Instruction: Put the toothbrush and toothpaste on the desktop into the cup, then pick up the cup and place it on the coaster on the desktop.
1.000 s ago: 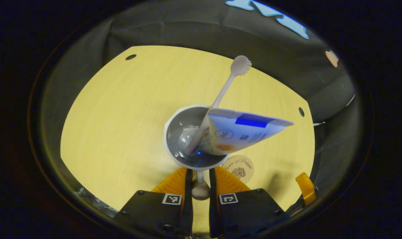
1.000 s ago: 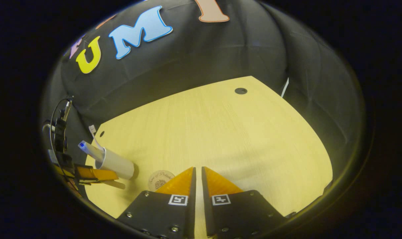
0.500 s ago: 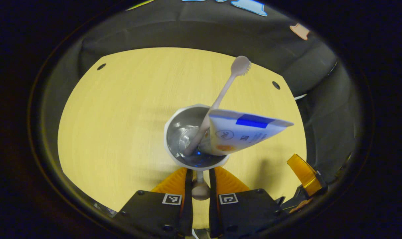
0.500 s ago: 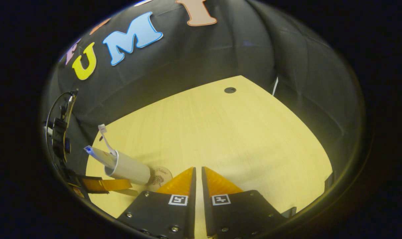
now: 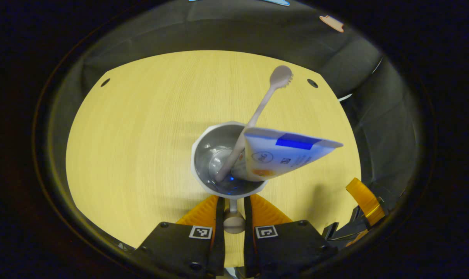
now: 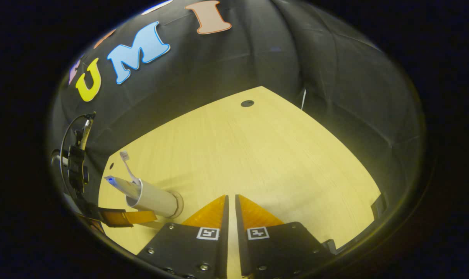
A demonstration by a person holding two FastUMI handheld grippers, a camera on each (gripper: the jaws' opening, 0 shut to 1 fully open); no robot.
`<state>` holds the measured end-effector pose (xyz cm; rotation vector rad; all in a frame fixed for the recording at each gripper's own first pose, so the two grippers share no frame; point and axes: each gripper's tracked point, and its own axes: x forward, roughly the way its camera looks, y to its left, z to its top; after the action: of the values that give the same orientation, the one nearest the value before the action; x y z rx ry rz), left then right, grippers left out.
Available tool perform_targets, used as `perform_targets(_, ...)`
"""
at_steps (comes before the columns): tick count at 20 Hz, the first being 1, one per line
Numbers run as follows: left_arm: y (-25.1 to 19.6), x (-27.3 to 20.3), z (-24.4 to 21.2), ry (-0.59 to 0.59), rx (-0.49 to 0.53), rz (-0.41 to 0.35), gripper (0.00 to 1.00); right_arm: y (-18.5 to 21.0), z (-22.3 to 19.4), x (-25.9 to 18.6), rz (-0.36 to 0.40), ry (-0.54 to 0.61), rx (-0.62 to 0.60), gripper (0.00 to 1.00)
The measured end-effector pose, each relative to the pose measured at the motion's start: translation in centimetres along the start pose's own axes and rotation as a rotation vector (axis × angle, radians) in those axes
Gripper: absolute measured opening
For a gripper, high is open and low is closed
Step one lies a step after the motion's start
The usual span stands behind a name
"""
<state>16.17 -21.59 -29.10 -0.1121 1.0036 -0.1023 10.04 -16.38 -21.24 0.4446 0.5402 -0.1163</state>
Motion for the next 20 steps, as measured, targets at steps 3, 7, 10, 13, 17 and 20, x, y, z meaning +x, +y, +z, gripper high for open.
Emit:
perform_targets(3, -0.3, 0.4, 0.4, -0.020, 0.026, 0.015, 0.26, -1.2, -0.3, -0.4, -0.008, 0.004, 0.011, 0.12)
perform_targets(7, -0.8, 0.5, 0.3, -0.038, 0.019, -0.004, 0.30, -1.3, -0.1, -0.5, 0.001, 0.003, 0.006, 0.12)
perform_targets(10, -0.9, -0.5, 0.6, -0.064, 0.022, -0.013, 0.34, -0.4, 0.0, -0.6, 0.015, 0.003, -0.015, 0.12)
perform_targets(13, -1.5, -2.3, 1.2, -0.109, 0.044, -0.024, 0.34, 1.3, 0.5, -1.3, 0.045, -0.015, -0.050, 0.12)
perform_targets(17, -1.8, -5.7, 1.9, -0.171, 0.096, -0.043, 0.33, 4.4, 1.4, -2.6, 0.096, -0.043, -0.088, 0.12)
perform_targets(20, -1.7, -9.1, 2.9, -0.247, 0.124, -0.048, 0.45, 6.9, 2.5, -4.0, 0.126, -0.088, -0.131, 0.12)
